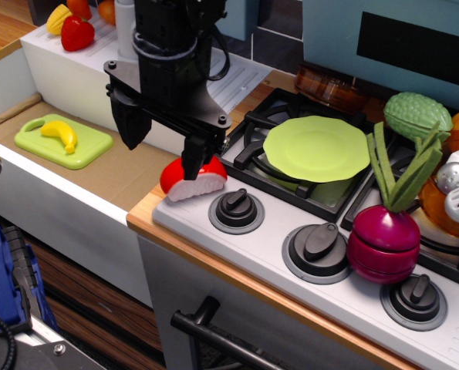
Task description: Put sushi on plate
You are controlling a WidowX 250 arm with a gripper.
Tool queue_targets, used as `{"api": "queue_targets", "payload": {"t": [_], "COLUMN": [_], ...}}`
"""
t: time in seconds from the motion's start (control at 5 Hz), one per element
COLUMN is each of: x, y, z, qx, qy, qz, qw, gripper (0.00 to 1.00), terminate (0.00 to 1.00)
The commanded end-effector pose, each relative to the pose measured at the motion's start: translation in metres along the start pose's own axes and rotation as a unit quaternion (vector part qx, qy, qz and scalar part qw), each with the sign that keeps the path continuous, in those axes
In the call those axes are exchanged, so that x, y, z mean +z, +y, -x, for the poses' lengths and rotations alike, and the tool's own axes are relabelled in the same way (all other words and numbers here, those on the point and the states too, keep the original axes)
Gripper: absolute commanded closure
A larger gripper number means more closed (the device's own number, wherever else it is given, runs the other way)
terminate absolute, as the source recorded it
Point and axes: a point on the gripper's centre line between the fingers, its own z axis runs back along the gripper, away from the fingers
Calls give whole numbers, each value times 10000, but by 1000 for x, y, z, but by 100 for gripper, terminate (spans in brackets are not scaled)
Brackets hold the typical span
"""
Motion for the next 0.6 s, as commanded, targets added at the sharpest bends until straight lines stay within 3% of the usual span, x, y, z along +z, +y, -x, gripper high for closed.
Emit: {"api": "queue_targets", "payload": {"t": [0.0,0.4], "x": [0,0], "y": [0,3], "z": [0,-26], "qx": [0,-1313], "qy": [0,-347], "qz": [0,-131], "qw": [10000,9907], "gripper": [0,0], "terminate": [0,0]}}
